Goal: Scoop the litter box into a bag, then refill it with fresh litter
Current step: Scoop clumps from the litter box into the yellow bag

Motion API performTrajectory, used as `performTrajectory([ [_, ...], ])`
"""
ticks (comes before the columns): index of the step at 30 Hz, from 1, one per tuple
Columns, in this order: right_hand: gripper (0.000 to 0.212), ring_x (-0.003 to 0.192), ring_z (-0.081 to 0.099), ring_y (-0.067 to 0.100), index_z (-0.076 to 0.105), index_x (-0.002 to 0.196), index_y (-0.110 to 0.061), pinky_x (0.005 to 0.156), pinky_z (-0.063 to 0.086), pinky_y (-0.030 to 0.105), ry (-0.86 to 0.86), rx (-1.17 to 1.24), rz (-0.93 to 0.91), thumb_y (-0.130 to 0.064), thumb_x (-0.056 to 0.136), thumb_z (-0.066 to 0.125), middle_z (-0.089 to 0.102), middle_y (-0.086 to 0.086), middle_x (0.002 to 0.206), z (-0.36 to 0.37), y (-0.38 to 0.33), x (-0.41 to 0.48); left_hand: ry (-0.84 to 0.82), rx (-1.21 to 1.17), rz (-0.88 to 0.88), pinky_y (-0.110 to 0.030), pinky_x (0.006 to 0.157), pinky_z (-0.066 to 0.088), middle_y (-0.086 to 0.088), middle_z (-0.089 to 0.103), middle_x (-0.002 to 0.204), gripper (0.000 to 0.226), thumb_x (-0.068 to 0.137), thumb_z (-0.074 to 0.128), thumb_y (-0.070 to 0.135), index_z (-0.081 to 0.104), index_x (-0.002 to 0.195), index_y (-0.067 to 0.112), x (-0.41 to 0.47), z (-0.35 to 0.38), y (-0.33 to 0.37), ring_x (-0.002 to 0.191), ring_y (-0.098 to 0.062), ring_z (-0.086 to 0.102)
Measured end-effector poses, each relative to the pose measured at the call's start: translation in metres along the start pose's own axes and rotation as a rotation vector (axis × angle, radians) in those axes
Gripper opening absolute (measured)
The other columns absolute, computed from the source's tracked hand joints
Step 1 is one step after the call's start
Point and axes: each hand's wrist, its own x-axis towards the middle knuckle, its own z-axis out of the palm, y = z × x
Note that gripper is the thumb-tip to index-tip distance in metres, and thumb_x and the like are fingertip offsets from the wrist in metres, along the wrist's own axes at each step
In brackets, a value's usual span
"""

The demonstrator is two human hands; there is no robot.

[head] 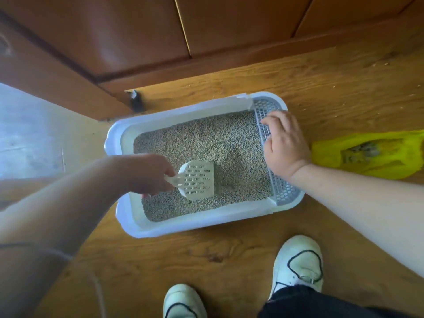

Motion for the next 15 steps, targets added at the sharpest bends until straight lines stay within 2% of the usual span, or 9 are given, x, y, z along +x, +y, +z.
performTrajectory([
  [5, 0.046, 0.121, 0.046, 0.033, 0.057, 0.119, -0.003, 0.111, 0.035, 0.044, 0.01, -0.022, -0.018, -0.013, 0.08, 0.034, 0.051, 0.016, 0.125, 0.002, 0.0, -0.001, -0.026, 0.057, -0.049, -0.024, 0.049, 0.053, -0.01, 0.073, 0.08, 0.023, 0.1, 0.046, 0.027, 0.065, 0.096, 0.015, 0.006, 0.016, 0.019, 0.055, -0.017, 0.064],
  [9, 0.045, 0.123, 0.044, 0.032, 0.056, 0.121, -0.005, 0.113, 0.032, 0.041, 0.008, -0.03, -0.017, -0.011, 0.08, 0.037, 0.05, 0.015, 0.126, 0.0, 0.0, -0.001, 0.016, 0.033, 0.027, -0.023, 0.049, 0.047, -0.005, 0.07, 0.079, 0.025, 0.101, 0.046, 0.031, 0.063, 0.092, 0.015, 0.018, 0.032, 0.033, 0.057, -0.014, 0.059],
  [12, 0.044, 0.123, 0.044, 0.032, 0.056, 0.12, -0.005, 0.112, 0.032, 0.04, 0.01, -0.044, -0.01, -0.008, 0.079, 0.041, 0.05, 0.014, 0.126, 0.001, -0.001, 0.0, 0.008, -0.144, 0.057, -0.024, 0.046, 0.042, 0.0, 0.062, 0.07, 0.024, 0.101, 0.047, 0.031, 0.063, 0.085, 0.024, 0.025, 0.044, 0.043, 0.05, -0.013, 0.051],
  [15, 0.043, 0.121, 0.046, 0.034, 0.057, 0.119, -0.005, 0.111, 0.034, 0.042, 0.017, -0.042, -0.023, -0.008, 0.078, 0.042, 0.051, 0.015, 0.124, 0.003, -0.002, 0.0, 0.035, -0.29, 0.065, -0.023, 0.048, 0.042, 0.002, 0.063, 0.071, 0.02, 0.099, 0.05, 0.033, 0.065, 0.086, 0.031, 0.032, 0.063, 0.057, 0.052, -0.014, 0.052],
])
